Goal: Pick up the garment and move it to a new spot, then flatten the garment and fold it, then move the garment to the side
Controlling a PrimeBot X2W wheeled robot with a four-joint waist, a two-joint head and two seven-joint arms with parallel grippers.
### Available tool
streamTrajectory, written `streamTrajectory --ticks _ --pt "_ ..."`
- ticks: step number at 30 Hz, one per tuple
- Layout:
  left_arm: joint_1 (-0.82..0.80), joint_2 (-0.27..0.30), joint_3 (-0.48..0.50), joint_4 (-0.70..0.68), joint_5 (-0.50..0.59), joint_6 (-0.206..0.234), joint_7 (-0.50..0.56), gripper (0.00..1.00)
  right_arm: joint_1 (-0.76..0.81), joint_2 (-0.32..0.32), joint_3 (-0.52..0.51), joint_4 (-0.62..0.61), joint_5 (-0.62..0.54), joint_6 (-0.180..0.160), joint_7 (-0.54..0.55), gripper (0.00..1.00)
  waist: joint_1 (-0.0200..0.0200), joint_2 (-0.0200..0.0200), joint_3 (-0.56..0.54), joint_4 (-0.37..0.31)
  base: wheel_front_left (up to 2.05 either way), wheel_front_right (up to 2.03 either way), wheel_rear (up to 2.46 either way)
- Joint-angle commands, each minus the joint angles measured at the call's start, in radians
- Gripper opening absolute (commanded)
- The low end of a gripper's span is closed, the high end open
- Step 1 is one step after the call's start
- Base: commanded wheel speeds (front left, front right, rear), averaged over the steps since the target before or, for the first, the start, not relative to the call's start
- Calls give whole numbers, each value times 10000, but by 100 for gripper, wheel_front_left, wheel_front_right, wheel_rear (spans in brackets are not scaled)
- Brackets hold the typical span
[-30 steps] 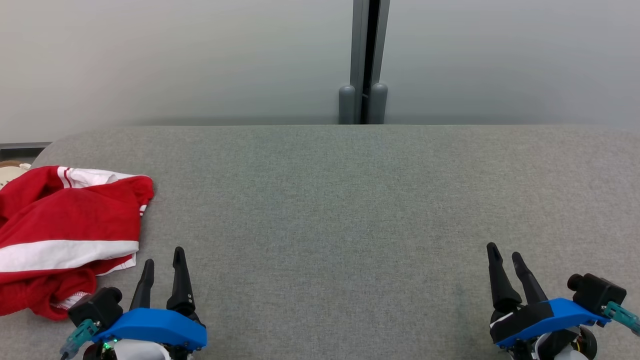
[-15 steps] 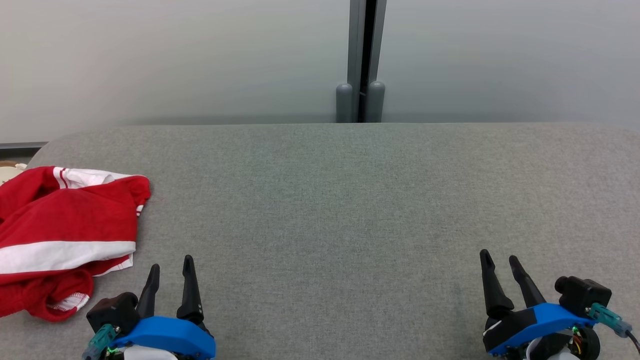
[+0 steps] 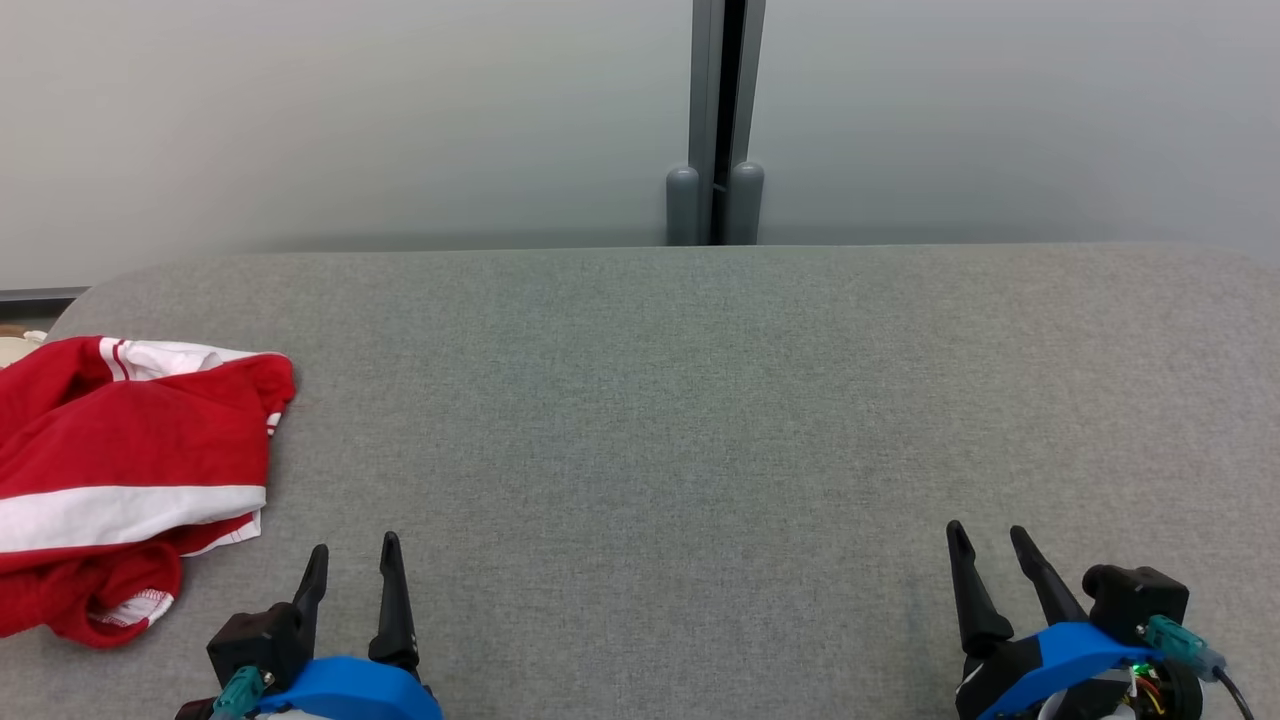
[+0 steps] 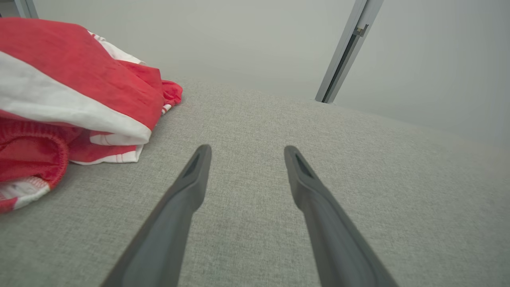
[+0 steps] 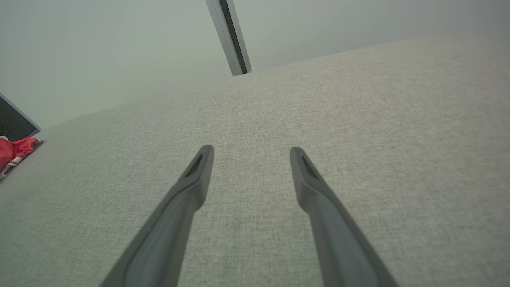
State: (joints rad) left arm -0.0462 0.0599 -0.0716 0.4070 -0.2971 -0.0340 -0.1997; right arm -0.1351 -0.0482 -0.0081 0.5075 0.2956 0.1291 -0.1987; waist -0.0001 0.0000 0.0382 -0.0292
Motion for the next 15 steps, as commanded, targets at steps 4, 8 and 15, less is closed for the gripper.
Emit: streamTrajectory --ticks 4,8,15 --pt "56 5 48 -66 449 82 -160 100 -92 -26 -23 37 -542 21 -159 100 1 0 -42 -26 0 0 0" --pt "85 1 105 -198 807 134 -238 100 -63 -28 -304 -286 -1060 18 -240 100 1 0 -70 -38 0 0 0" --pt "109 -21 116 -391 1413 199 -365 100 83 -30 -553 -814 -1721 17 -373 100 1 0 -24 -64 0 0 0"
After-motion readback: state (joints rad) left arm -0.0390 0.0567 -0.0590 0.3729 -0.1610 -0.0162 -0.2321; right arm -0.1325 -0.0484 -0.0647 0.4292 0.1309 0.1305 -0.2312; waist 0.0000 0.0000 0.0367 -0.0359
